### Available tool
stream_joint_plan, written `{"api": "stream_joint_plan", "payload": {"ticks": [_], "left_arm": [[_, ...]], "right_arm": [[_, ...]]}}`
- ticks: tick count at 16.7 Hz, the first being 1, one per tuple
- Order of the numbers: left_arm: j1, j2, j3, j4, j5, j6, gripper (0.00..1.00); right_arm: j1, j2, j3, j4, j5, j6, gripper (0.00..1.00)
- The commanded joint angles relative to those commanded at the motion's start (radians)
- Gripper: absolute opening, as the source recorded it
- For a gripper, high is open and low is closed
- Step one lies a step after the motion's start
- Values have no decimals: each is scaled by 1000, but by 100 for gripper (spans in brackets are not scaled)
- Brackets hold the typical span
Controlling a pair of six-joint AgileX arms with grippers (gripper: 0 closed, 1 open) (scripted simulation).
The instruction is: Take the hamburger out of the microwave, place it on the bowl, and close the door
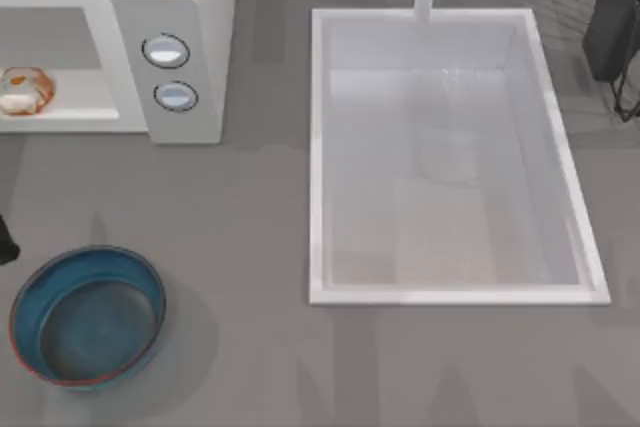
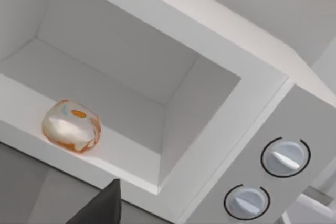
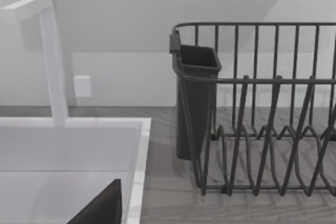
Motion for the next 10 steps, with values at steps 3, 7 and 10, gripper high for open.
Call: {"api": "stream_joint_plan", "payload": {"ticks": [3, 7, 10], "left_arm": [[9, 142, 52, 68, 10, -349, 100], [22, 366, 135, 175, 27, -914, 100], [33, 554, 203, 265, 40, -1398, 100]], "right_arm": [[0, 0, 0, 0, 0, 0, 100], [0, 0, 0, 0, 0, 0, 100], [0, 0, 0, 0, 0, 0, 100]]}}
